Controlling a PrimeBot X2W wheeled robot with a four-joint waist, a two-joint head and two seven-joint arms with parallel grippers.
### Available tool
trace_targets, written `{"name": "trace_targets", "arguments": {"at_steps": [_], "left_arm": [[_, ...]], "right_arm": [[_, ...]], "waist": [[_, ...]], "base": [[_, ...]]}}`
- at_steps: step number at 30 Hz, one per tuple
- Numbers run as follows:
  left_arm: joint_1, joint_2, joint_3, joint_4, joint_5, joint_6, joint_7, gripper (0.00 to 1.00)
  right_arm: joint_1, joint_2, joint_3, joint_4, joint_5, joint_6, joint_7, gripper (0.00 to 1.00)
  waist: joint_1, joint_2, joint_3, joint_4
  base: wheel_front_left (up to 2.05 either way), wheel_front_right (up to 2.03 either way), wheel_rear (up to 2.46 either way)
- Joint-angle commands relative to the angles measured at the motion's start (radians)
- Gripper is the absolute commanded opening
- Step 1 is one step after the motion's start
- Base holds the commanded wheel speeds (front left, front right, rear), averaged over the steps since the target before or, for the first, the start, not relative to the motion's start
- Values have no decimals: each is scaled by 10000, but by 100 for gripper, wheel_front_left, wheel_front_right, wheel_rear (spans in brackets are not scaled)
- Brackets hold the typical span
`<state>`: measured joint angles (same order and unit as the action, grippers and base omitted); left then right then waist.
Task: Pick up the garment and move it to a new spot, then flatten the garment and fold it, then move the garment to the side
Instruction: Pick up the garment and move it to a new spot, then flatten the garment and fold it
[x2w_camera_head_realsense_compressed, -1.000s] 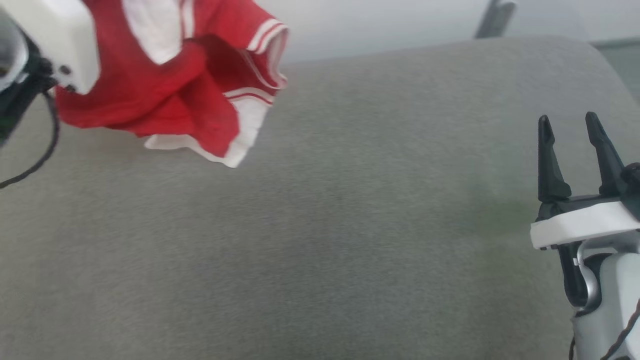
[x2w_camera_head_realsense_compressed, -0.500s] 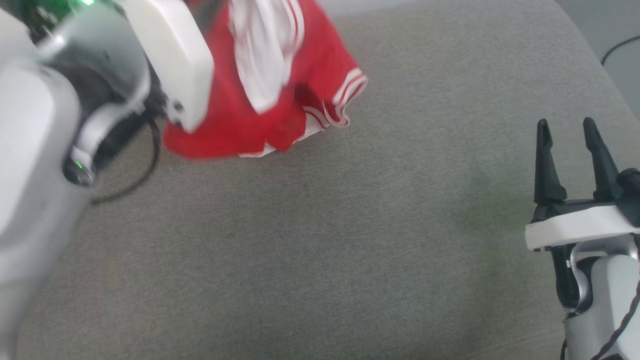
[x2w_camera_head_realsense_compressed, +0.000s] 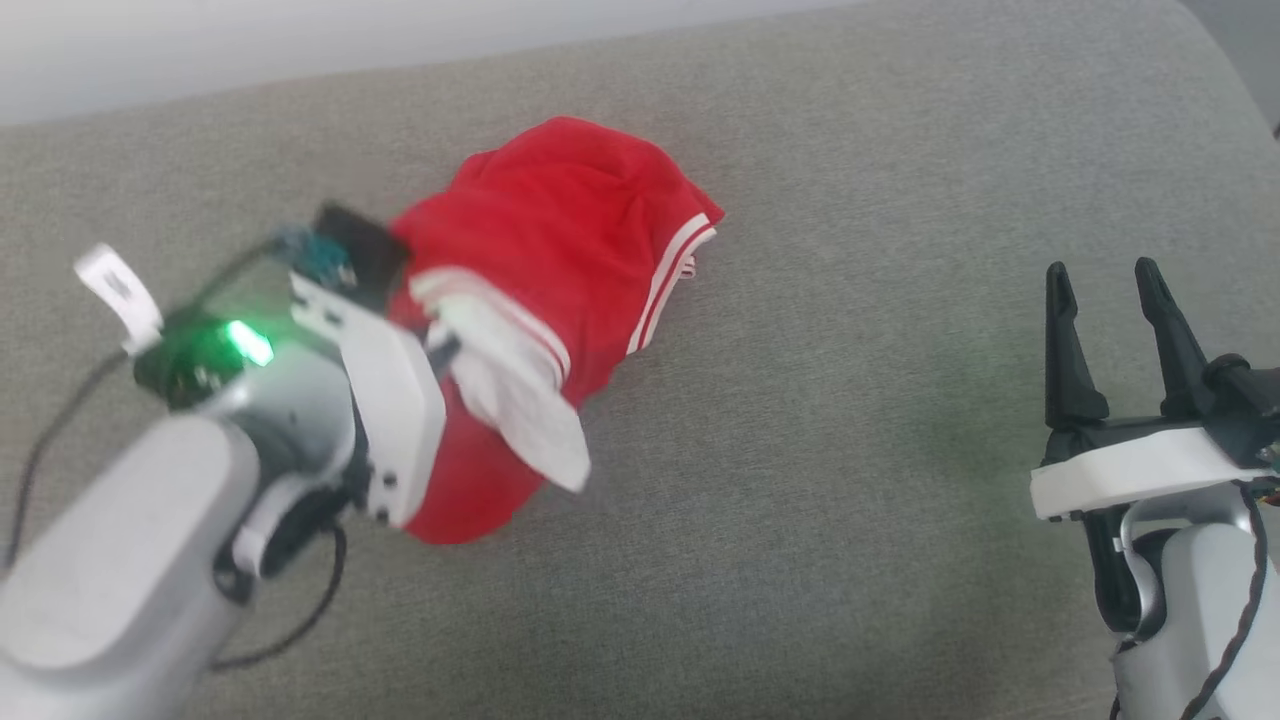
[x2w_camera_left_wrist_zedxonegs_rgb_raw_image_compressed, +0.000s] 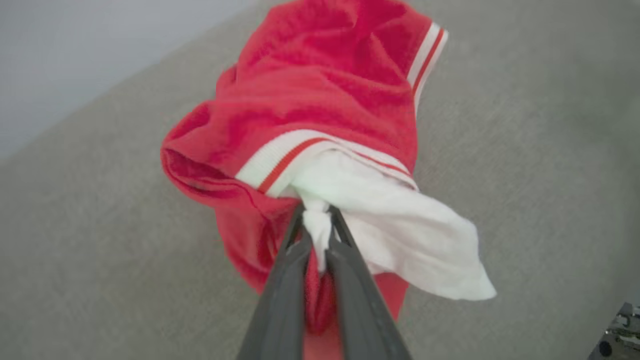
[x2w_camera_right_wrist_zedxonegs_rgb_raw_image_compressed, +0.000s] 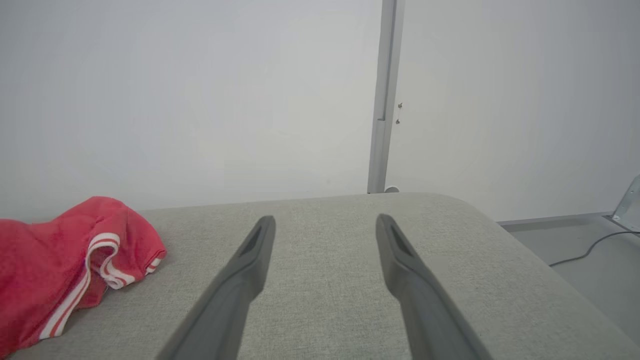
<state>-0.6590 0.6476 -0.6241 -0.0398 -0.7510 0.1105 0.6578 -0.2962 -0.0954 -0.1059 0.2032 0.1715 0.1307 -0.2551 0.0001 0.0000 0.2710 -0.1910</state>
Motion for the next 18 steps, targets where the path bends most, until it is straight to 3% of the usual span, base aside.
{"name": "trace_targets", "arguments": {"at_steps": [1,9,18], "left_arm": [[333,-53,-76,185,-72,52,-62,0],[1341,-468,-686,1903,-271,-224,-396,0],[1304,-1019,-1092,3786,-238,-629,-699,0]], "right_arm": [[-61,-17,18,48,-8,1,-37,100],[-207,-86,238,87,13,1,-26,100],[-403,-189,321,182,84,1,-26,100]], "waist": [[-1,0,31,57],[-1,0,216,208],[-1,0,326,310]], "base": [[0,0,0],[0,0,0],[0,0,0]]}}
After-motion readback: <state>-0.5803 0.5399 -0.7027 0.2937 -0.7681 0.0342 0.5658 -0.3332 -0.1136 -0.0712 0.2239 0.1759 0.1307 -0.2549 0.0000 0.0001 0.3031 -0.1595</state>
